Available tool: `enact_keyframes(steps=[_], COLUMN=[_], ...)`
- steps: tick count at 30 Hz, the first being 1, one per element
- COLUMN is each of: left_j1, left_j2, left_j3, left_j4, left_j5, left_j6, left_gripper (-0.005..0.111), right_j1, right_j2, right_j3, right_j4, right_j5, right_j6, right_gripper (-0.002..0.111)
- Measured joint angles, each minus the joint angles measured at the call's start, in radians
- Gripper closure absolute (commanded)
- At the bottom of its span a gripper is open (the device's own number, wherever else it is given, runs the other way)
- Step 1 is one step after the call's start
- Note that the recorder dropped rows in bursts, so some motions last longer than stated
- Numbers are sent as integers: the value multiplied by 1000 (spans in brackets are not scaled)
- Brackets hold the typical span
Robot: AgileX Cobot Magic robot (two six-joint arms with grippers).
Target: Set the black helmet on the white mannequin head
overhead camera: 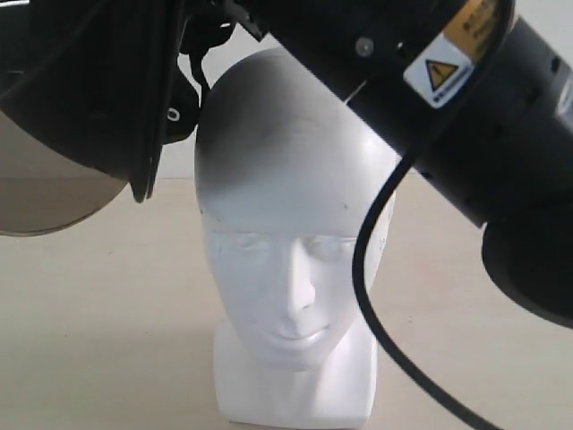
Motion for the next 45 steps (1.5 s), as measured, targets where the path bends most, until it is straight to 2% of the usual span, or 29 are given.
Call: enact_keyframes(steps=[7, 20, 32, 37, 45], left_j1=[0, 0, 0, 0, 0], left_j2=[0, 0, 0, 0, 0], left_j3=[0, 0, 0, 0, 0], left_j4=[0, 0, 0, 0, 0], left_j5=[0, 0, 0, 0, 0], left_j6=[0, 0, 0, 0, 0], left_gripper=[102, 102, 102, 102, 102], right_j1=[-9, -154, -159, -165, -165], right_j2=[-8, -192, -216, -249, -273], right_j3=[77, 315, 442, 511, 523], right_j4=[55, 51, 111, 220, 220], right_j5=[-12, -26, -97, -117, -98], right_j6=[-32, -5, -64, -130, -159], right_gripper=[108, 108, 108, 108, 108])
